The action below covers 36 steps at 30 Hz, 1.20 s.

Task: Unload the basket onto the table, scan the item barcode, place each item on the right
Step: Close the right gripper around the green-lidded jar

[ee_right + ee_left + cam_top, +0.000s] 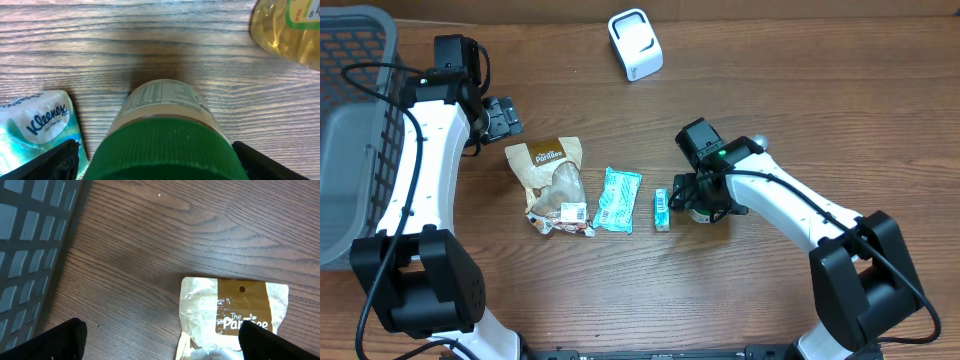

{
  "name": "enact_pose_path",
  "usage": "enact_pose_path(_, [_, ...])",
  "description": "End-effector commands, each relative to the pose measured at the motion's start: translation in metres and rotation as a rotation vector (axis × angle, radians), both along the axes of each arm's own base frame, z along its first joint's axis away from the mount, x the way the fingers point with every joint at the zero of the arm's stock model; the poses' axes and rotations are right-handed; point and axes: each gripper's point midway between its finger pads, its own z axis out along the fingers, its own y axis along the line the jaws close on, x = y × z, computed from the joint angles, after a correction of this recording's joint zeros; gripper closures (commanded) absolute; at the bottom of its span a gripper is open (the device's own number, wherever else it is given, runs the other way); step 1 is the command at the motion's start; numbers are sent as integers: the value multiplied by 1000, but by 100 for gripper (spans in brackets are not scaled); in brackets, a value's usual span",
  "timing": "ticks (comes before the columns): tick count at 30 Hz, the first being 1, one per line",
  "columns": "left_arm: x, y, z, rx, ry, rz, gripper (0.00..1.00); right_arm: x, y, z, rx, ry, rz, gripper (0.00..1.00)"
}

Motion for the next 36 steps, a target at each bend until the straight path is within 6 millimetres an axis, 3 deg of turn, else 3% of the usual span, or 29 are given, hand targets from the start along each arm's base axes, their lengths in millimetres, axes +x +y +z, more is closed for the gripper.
enact_pose_path(1, [2,-2,9,15,-23,-9,1,3,-3,-1,-21,-16,-1,7])
enact_pose_path(15, [2,-2,9,15,-23,-9,1,3,-8,-18,-16,-35,15,11])
enact_pose_path(21, [2,-2,9,15,-23,-9,0,7,-17,-18,-22,-37,-11,19])
enact_pose_path(36, [2,-2,9,15,-23,-9,0,4,-14,-18,1,-19,-9,20])
